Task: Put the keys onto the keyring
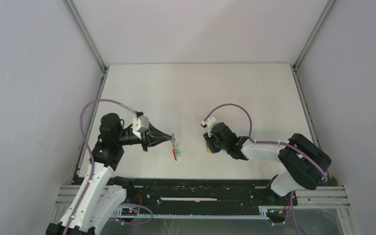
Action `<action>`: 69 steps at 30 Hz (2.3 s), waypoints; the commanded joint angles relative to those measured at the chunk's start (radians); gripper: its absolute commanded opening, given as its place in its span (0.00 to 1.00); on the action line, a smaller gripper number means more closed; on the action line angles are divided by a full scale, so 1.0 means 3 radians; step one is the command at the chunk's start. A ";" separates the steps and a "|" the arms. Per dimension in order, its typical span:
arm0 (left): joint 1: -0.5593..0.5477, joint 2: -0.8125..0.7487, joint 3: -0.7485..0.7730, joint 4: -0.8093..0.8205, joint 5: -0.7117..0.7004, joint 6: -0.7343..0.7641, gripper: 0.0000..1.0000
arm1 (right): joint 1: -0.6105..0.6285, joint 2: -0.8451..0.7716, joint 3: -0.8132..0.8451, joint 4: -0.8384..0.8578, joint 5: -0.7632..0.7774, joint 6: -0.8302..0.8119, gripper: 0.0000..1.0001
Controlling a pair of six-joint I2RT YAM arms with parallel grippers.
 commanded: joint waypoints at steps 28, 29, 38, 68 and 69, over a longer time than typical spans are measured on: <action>-0.0007 -0.0046 0.0084 0.0150 0.0026 -0.0100 0.00 | -0.0272 0.0008 0.0107 0.0325 -0.0359 0.0108 0.00; -0.0008 -0.0041 0.0079 0.0147 0.0028 -0.0103 0.00 | -0.0288 -0.0007 0.0103 0.0329 -0.0389 0.0115 0.00; -0.0007 -0.0045 0.0045 0.0147 0.0032 -0.0105 0.00 | -0.0334 -0.0240 0.0042 0.0399 -0.0644 0.0144 0.00; -0.0007 -0.0023 0.0066 0.0150 0.0042 -0.0111 0.00 | -0.0095 0.0177 0.0317 0.0024 0.0397 0.0422 0.35; -0.0007 -0.0024 0.0068 0.0151 0.0042 -0.0110 0.00 | -0.0101 0.0161 0.0303 0.0028 0.0386 0.0427 0.36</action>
